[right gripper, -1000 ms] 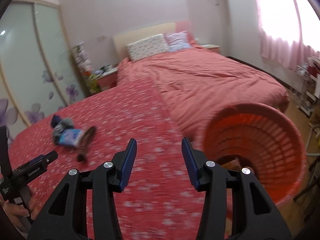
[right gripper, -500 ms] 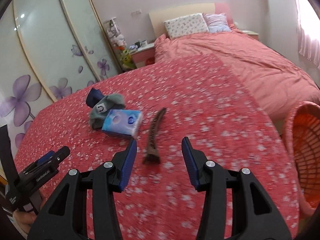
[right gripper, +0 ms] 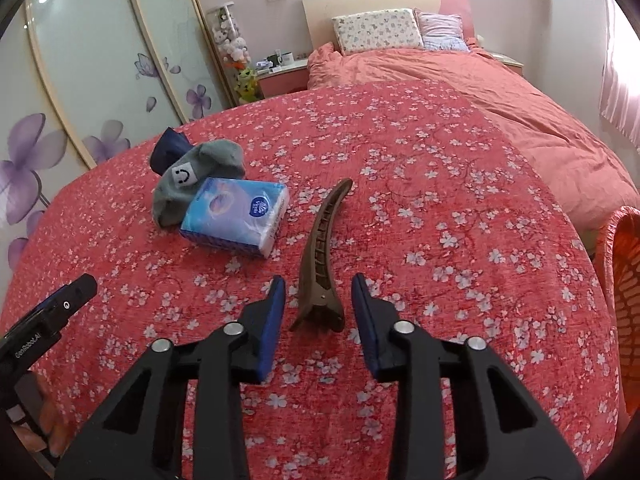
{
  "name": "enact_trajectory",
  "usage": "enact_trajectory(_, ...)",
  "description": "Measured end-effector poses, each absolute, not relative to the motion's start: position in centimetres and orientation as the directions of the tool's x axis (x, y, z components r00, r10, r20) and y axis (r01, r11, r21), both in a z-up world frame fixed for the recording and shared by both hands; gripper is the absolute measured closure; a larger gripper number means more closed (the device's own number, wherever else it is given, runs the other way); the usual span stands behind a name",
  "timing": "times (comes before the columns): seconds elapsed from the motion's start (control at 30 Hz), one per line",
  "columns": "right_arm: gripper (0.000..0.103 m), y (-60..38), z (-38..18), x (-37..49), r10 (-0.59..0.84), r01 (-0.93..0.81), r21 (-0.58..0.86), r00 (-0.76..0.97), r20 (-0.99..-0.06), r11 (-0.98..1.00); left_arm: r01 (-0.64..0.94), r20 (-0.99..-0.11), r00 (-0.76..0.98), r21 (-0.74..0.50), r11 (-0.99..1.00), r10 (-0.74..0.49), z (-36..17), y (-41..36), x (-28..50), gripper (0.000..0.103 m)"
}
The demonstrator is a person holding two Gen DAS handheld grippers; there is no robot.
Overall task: Collect trash
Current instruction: 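Grasp the brown hair clip with the right tool, then move the left tool toward the blue tissue pack while the right holds the hair clip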
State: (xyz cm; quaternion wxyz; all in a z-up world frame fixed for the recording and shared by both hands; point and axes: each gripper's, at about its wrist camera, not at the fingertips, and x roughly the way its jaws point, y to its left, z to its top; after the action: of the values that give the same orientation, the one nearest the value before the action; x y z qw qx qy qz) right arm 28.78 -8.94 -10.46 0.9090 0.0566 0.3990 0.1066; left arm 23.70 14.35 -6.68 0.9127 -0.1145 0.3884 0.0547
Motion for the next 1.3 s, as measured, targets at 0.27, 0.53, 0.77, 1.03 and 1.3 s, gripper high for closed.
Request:
enact_trajectory(0.27,0.079,-8.7,-10.5,28.8,0.265,-0.175,0.199,0.660,-0.703,0.964,-0.158,-0.732,0.681,-0.179,0.971,-0.024,-7.0,12.5,24.4,0.029)
enact_trajectory(0.53,0.080,-11.1,-10.2,27.9,0.195,-0.108,0.168,0.698,-0.689,0.980,-0.087,-0.735,0.672,-0.196,0.977,-0.088,-6.9,8.4,25.9,0.027)
enact_trajectory(0.77,0.080,-13.9,-10.2,27.1,0.154,-0.049,0.171,0.717,-0.680,0.984,-0.038,-0.741,0.658,-0.210,0.977,-0.134,-6.9,3.9,28.4,0.018)
enact_trajectory(1.03,0.080,-15.4,-10.9,27.1,0.179,-0.024,0.229,0.705,-0.686,0.973,-0.065,-0.778,0.624,-0.142,0.988,-0.071,-8.2,0.5,31.6,0.018)
enact_trajectory(1.3,0.080,-16.1,-11.1,26.8,0.193,-0.028,0.246,0.707,-0.681,0.969,-0.138,-0.792,0.610,-0.086,0.987,0.016,-8.7,2.5,32.3,0.022)
